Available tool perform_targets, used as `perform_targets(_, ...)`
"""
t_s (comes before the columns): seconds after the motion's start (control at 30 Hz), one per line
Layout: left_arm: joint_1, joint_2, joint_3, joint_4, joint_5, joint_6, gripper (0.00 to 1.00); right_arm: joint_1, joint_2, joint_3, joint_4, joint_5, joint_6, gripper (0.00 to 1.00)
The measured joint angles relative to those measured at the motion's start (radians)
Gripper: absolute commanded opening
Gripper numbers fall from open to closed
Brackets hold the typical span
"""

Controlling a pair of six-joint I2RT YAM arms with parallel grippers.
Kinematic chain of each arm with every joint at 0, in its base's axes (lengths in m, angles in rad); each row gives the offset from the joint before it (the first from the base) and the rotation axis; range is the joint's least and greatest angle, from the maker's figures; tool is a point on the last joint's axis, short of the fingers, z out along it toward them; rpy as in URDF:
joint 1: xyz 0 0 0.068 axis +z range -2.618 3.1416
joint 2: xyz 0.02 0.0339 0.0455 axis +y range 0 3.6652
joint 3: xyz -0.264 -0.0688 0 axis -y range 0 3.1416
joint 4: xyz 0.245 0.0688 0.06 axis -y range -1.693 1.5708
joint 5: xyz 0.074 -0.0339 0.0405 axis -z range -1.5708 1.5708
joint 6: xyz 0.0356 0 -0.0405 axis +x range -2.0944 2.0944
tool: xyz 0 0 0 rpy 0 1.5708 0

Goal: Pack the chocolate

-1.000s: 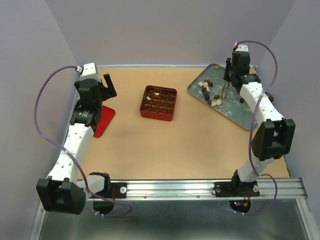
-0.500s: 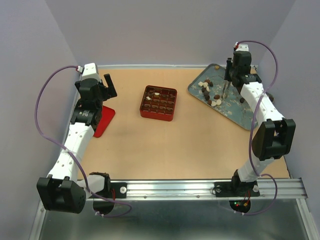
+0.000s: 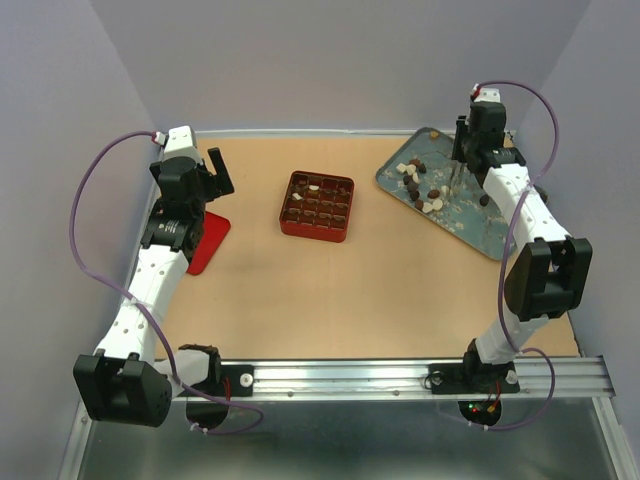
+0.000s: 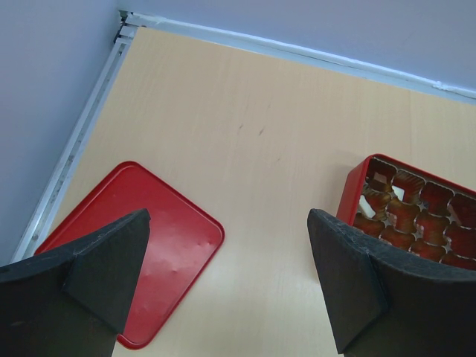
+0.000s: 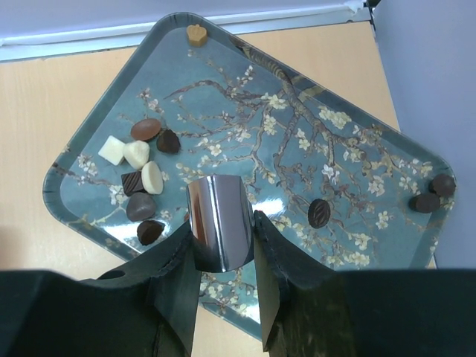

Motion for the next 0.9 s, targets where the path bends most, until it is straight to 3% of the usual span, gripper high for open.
perform_targets(0.9, 0.000, 0.002, 0.000, 0.000, 0.000, 0.000, 0.99, -0.038, 0.024, 0.001, 0.032, -0.083, 0.009, 0.40)
